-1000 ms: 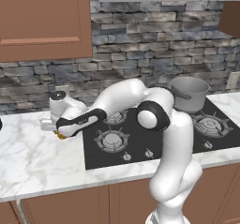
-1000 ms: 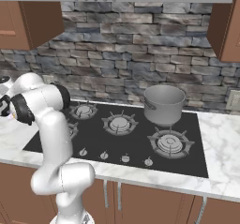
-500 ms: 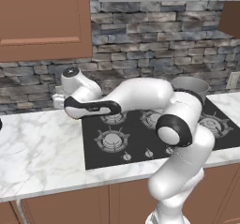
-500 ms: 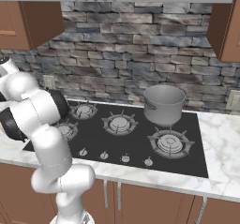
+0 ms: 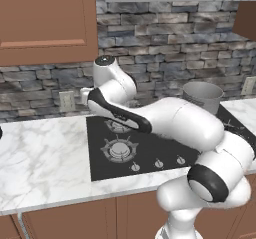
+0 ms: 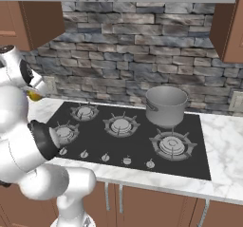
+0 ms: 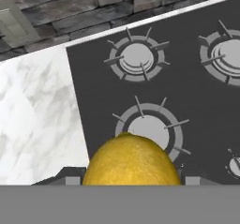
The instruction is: Turn on the burner for the pot on the stove. Wait thirty seconds for the pot to heat up. Then add the lemon to the pot.
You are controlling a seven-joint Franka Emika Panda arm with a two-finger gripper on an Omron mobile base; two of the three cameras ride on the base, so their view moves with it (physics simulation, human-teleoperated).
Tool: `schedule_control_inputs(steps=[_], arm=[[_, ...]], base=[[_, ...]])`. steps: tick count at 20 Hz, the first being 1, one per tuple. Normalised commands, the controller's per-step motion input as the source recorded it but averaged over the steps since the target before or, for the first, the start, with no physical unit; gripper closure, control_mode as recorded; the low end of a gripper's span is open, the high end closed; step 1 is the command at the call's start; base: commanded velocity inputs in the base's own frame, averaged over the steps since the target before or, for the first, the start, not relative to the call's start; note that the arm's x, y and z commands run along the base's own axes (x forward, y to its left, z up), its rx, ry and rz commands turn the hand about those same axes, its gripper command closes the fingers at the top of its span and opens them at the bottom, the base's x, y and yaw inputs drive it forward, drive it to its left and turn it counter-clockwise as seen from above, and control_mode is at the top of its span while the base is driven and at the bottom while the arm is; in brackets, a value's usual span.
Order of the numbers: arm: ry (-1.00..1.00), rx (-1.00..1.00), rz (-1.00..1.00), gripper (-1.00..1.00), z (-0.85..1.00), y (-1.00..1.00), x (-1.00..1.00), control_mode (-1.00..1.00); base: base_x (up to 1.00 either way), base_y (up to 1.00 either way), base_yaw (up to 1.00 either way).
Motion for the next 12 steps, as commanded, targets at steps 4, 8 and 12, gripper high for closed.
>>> schedule_control_inputs(steps=[4, 8, 12], arm=[[0.00, 0.00, 0.00, 1.00, 0.00, -1.00, -0.74, -1.00], [0.00, 0.00, 0.00, 1.00, 0.04, -1.00, -0.39, -1.00], [0.00, 0.00, 0.00, 1.00, 0.13, -1.00, -0.01, -1.00]], base=[[0.00, 0.00, 0.00], [0.00, 0.00, 0.00], [0.00, 0.00, 0.00]])
